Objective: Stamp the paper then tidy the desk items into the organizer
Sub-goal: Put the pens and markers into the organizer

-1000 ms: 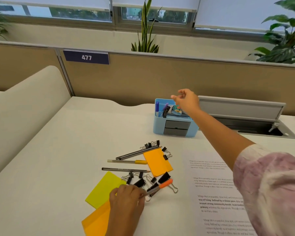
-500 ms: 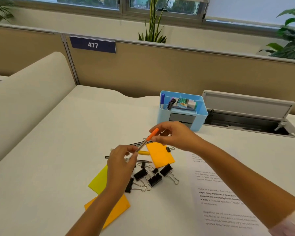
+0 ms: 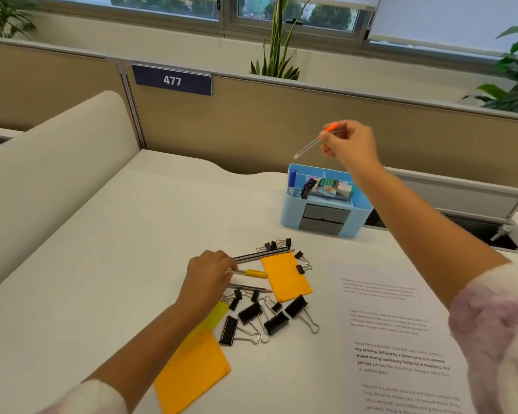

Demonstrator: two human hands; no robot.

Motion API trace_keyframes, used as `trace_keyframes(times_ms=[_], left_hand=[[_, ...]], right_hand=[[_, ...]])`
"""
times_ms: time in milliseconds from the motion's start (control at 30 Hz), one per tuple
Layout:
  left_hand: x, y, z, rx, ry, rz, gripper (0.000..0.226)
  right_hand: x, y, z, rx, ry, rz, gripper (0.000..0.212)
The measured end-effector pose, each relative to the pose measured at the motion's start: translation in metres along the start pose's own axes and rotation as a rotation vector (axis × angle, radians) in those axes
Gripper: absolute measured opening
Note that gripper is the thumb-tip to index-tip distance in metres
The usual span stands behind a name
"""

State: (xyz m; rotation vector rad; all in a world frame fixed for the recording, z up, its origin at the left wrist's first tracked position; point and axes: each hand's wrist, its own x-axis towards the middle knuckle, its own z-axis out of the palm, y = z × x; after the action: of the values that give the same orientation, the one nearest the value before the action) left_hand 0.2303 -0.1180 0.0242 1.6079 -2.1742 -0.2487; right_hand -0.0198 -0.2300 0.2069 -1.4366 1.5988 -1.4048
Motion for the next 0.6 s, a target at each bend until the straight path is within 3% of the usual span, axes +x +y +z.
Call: trace_keyframes(times_ms=[267, 367, 500, 600], left_hand=[[0.028, -0.001, 0.019, 0.272, -0.195, 0.135, 0.023], [0.029, -0.003, 0.024, 0.305, -0.224, 0.153, 0.023], [0.032, -0.004, 0.026, 0.31, -0.23, 0.191, 0.022], [0.031, -0.002, 0.021, 0.22, -0.169, 0.177, 0.021]], right_hand=[[0.042, 0.043, 0.01, -0.107, 0.011, 0.111, 0.009], [0.042, 0.051, 0.011, -0.141, -0.024, 0.133, 0.017], [0.031, 0.054, 0.008, -0.237, -0.035, 0.065, 0.03], [0.014, 0.047, 0.003, -0.242, -0.086, -0.032, 0.024]])
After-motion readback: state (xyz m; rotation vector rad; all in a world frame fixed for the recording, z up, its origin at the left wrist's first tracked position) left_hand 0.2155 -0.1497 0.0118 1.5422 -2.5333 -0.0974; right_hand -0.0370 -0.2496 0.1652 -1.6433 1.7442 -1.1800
